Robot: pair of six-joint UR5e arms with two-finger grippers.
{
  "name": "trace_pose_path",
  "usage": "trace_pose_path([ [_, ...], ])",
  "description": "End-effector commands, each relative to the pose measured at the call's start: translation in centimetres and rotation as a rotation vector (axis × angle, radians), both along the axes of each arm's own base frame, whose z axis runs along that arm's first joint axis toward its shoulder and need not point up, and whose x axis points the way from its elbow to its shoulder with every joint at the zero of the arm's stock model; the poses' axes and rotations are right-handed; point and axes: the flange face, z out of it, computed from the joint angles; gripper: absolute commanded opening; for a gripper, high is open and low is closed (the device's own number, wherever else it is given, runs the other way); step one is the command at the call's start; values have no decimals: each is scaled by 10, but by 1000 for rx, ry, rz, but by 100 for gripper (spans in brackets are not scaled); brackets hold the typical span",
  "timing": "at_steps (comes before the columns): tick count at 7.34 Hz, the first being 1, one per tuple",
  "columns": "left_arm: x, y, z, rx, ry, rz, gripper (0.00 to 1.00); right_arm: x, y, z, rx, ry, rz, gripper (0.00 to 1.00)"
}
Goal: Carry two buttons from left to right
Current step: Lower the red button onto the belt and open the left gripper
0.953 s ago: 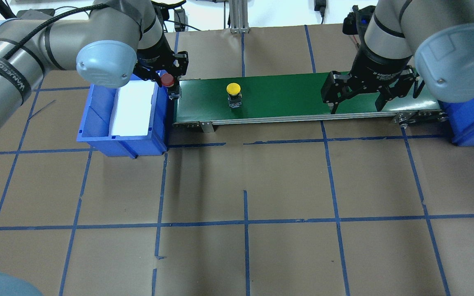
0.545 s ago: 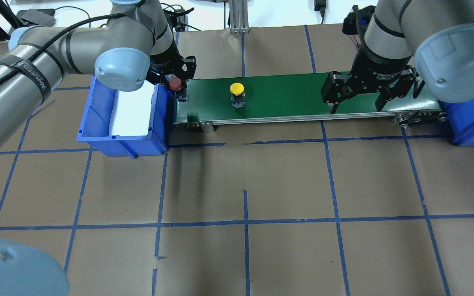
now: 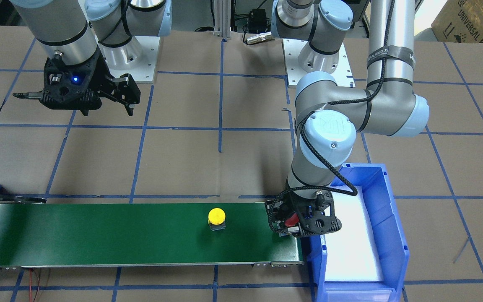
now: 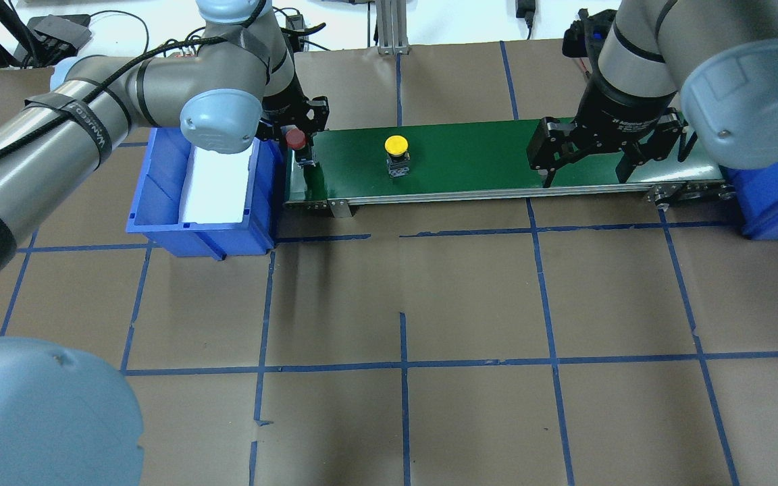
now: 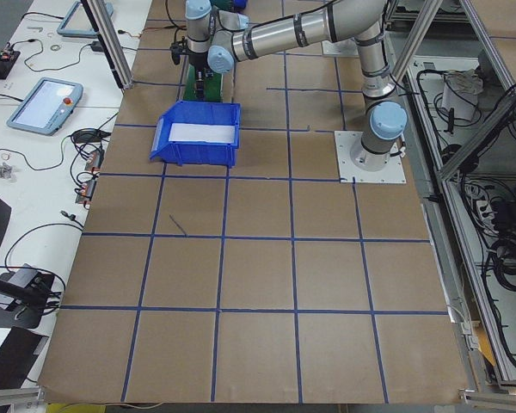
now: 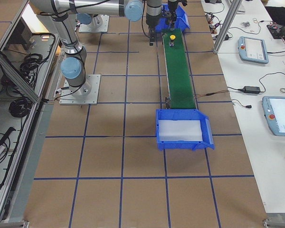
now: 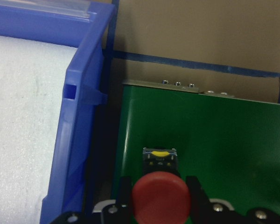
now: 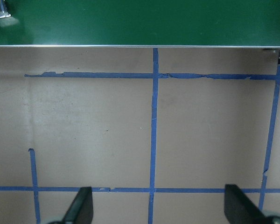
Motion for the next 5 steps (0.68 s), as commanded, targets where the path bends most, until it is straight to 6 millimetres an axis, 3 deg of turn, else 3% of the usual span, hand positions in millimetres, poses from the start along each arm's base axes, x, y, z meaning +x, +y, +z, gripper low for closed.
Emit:
trace_pose_path([
  [1,1,1,-3,6,-8,-19,35,0,0,-1,2,0,0,100],
  [4,1,2,-5,11,-9,-18,36,0,0,0,0,0,0,100],
  [5,0,2,-6,13,-2,-14,49,0,0,0,0,0,1,100],
])
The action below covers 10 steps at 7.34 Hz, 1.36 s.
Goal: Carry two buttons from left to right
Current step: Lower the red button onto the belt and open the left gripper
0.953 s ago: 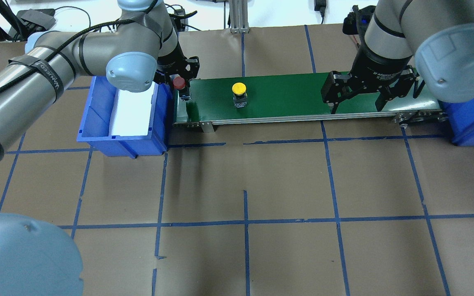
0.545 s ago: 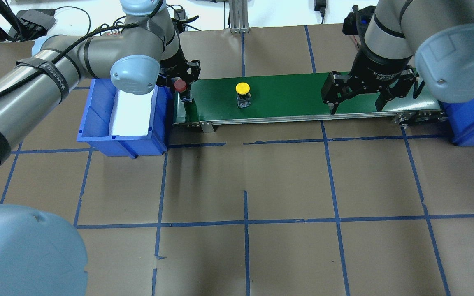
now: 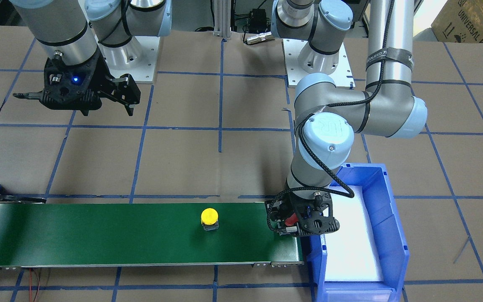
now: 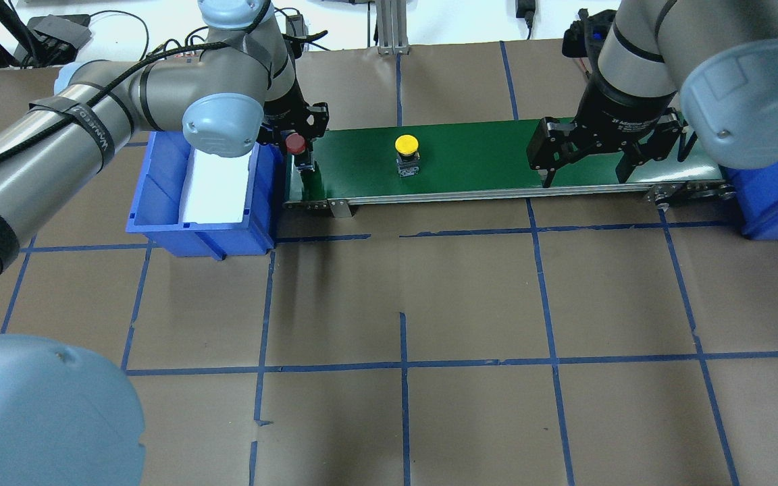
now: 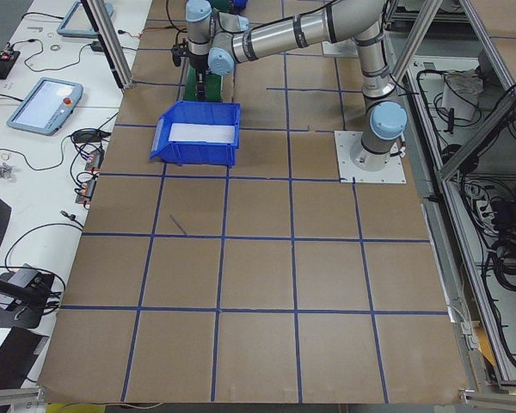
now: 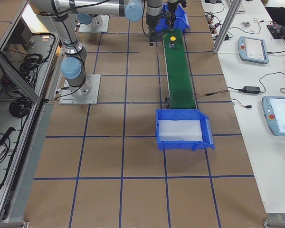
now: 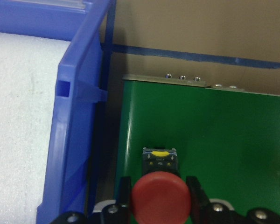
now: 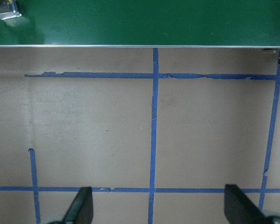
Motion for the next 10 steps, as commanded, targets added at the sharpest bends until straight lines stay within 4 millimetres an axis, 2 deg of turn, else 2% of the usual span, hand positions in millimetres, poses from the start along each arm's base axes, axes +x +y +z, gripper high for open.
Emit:
trace_pose_path([
  [1,-1,0,-1,3,11,4,82,0,0,0,0,0,1,100],
  [2,-1,0,-3,7,11,6,93,0,0,0,0,0,1,100],
  [3,-1,1,4,-2,10,2,99,0,0,0,0,-2,0,100],
  [5,2,19,60,-57,11,-4,100,0,0,0,1,-2,1,100],
  [7,10,73,131,-10,0,-23,100,0,-2,4,-14,-3,0,100],
  [8,16,107,159,44,-15,-96,100,-1,-2,4,-13,-2,-2,100],
  [9,28,141,178,82,-21,-116,100,-1,-2,4,-12,-2,0,100],
  [10,36,177,181,82,-20,-97,100,-1,-2,4,-12,-2,0,100],
])
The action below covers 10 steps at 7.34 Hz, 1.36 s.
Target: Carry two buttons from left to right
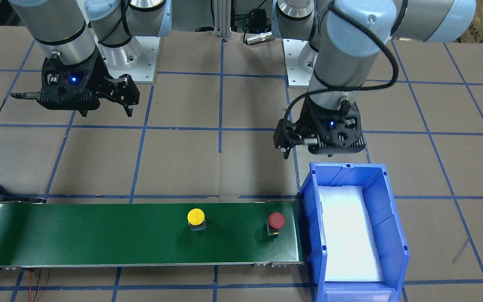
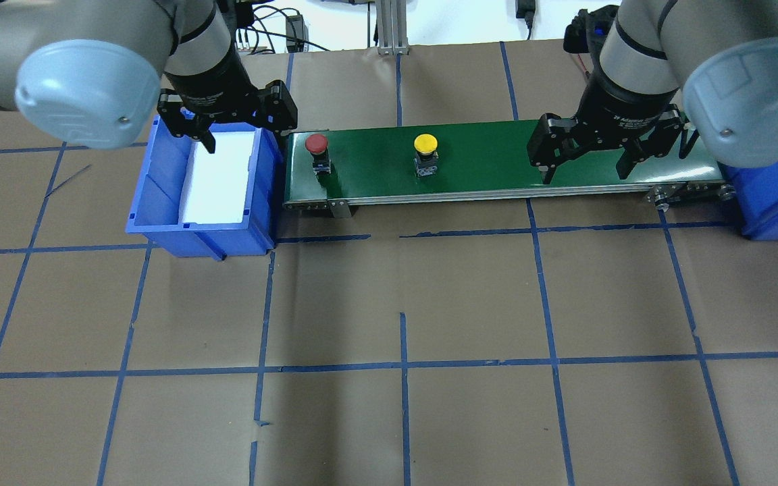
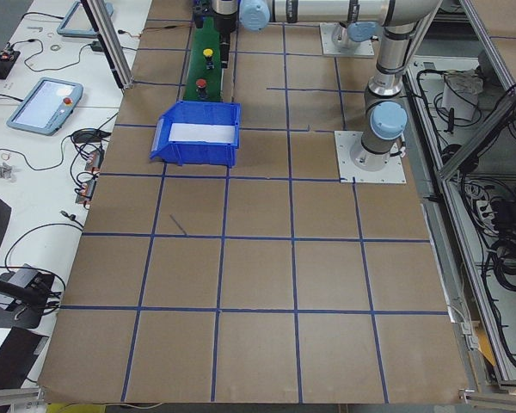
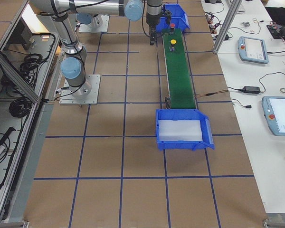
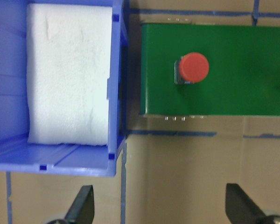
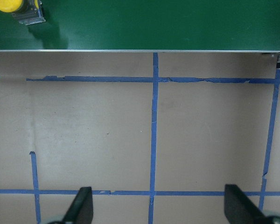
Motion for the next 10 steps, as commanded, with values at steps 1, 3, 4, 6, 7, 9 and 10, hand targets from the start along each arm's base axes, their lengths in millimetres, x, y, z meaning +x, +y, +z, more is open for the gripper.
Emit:
trace_pose_path([
  [1,15,71,5,29,-3,2,100,0,0,-1,2,0,0,100],
  [3,17,86,2,35,-7,-6,100,0,0,0,2,0,0,100],
  [4,17,87,6,26,-7,-4,100,-1,-1,2,-6,2,0,100],
  [6,21,79,21,-4,0,11,100,-2,-1,2,-6,5,-1,100],
  [7,21,78,22,-5,-3,11,100,-2,-1,2,-6,5,-1,100],
  [9,46,67,33,-30,2,50,100,-2,-1,2,-3,9,-1,100],
  [10,92,54,42,-41,0,126,99,-2,-1,2,-3,9,-1,100],
])
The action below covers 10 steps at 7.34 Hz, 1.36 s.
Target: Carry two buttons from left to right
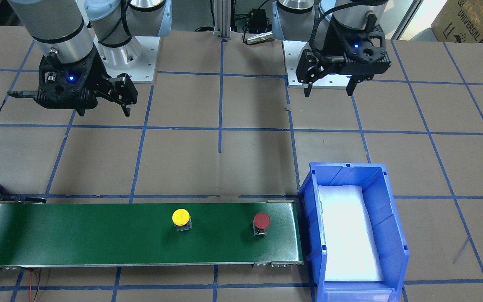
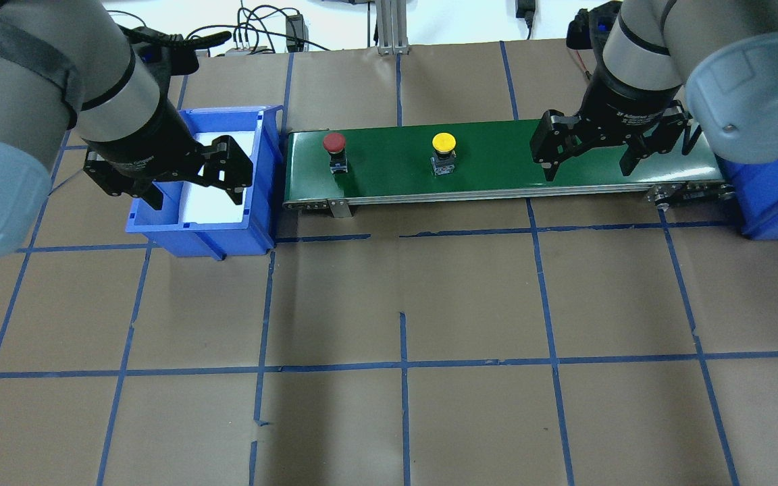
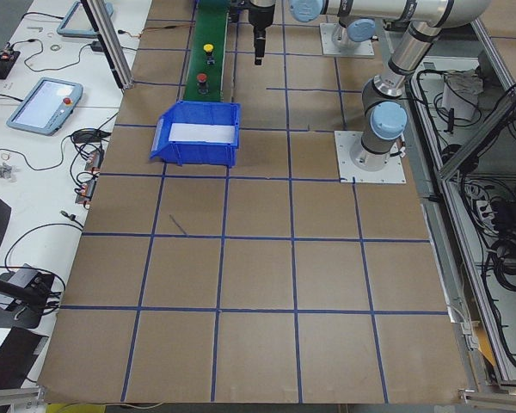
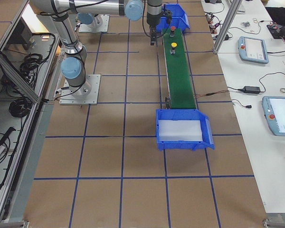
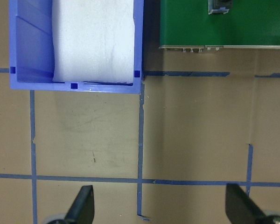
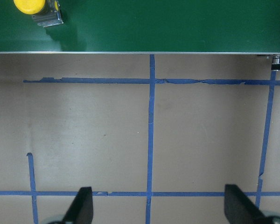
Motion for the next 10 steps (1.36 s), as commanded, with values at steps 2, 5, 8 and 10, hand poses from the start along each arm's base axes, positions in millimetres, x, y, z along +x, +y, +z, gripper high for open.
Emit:
trace_pose_path([
  [2,43,-6,5,2,2,19,99,-1,0,-1,1,-1,-2,100],
  [5,38,-12,-3,17,-5,1,99,1,1,-1,4,-2,0,100],
  [8,20,-22,12,-27,0,101,100,0,0,-1,4,-1,0,100],
  [10,2,-38,18,-14,4,108,100,0,1,-1,7,-1,-2,100],
])
